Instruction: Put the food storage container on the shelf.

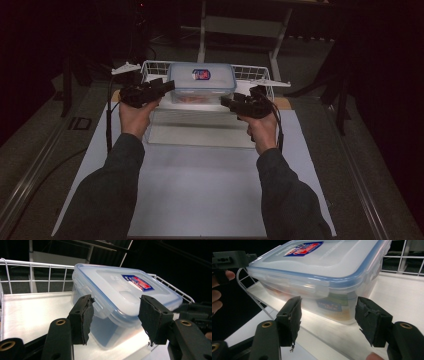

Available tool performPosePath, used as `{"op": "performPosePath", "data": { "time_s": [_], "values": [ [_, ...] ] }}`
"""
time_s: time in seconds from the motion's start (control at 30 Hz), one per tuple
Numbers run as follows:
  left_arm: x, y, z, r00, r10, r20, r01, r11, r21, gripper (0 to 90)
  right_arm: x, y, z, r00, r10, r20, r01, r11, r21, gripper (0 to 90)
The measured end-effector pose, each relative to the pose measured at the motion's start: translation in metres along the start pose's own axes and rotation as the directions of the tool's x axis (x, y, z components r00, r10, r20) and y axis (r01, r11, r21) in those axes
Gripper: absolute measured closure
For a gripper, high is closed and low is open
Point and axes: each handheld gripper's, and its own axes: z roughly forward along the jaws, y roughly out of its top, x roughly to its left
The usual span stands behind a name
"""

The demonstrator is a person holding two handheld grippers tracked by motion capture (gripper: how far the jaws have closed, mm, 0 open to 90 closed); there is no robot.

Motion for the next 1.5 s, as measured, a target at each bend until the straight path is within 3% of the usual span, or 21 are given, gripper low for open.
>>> {"op": "performPosePath", "data": {
  "time_s": [0.13, 0.27, 0.37, 0.43, 0.53, 0.67, 0.73, 0.97, 1.07, 1.17, 1.33, 1.5],
  "values": [
    [-0.007, -0.001, -0.008, 0.9965, 0.082, -0.012, -0.082, 0.9956, 0.046, 43.6, 0.007, 0.002, -0.009, 0.9976, -0.067, 0.017, 0.067, 0.998, 0.018, 38.5],
    [-0.014, -0.001, -0.017, 0.9883, 0.152, -0.013, -0.15, 0.9851, 0.083, 41.7, 0.015, 0.001, -0.018, 0.9904, -0.137, 0.016, 0.136, 0.989, 0.06, 38.6],
    [-0.019, -0.004, -0.024, 0.979, 0.204, -0.007, -0.201, 0.9718, 0.123, 40.8, 0.018, -0.001, -0.024, 0.9871, -0.16, 0.009, 0.158, 0.984, 0.086, 38.1],
    [-0.022, -0.006, -0.03, 0.9747, 0.222, 0.024, -0.224, 0.965, 0.137, 39.7, 0.019, -0.004, -0.028, 0.9852, -0.171, -0.009, 0.171, 0.981, 0.093, 37.9],
    [-0.028, -0.011, -0.039, 0.9599, 0.278, 0.034, -0.28, 0.9452, 0.168, 38.7, 0.018, -0.01, -0.037, 0.9823, -0.185, -0.031, 0.187, 0.978, 0.092, 38.1],
    [-0.032, -0.022, -0.053, 0.948, 0.313, 0.055, -0.318, 0.9285, 0.192, 38.6, 0.018, -0.021, -0.047, 0.9771, -0.208, -0.044, 0.212, 0.971, 0.11, 37.2],
    [-0.033, -0.033, -0.06, 0.9461, 0.32, 0.048, -0.323, 0.926, 0.195, 38.5, 0.02, -0.026, -0.054, 0.9751, -0.213, -0.061, 0.219, 0.969, 0.112, 36.8],
    [-0.026, -0.074, -0.074, 0.9533, 0.301, 0.03, -0.3, 0.93, 0.213, 35.7, 0.028, -0.054, -0.068, 0.9629, -0.254, -0.091, 0.265, 0.955, 0.131, 32.0],
    [-0.022, -0.088, -0.08, 0.9507, 0.31, 0.013, -0.304, 0.9224, 0.238, 34.3, 0.029, -0.069, -0.071, 0.9571, -0.277, -0.086, 0.287, 0.946, 0.153, 30.2],
    [-0.016, -0.102, -0.088, 0.9525, 0.304, -0.004, -0.295, 0.9246, 0.242, 34.0, 0.03, -0.085, -0.073, 0.9495, -0.308, -0.062, 0.314, 0.932, 0.181, 29.2],
    [-0.007, -0.127, -0.102, 0.9558, 0.292, -0.032, -0.276, 0.9297, 0.244, 33.2, 0.023, -0.11, -0.079, 0.9517, -0.305, -0.034, 0.306, 0.931, 0.201, 27.6],
    [0.002, -0.154, -0.112, 0.9504, 0.304, -0.068, -0.277, 0.9246, 0.262, 32.8, 0.012, -0.134, -0.091, 0.9583, -0.286, -0.003, 0.28, 0.937, 0.208, 27.2]
  ]
}}
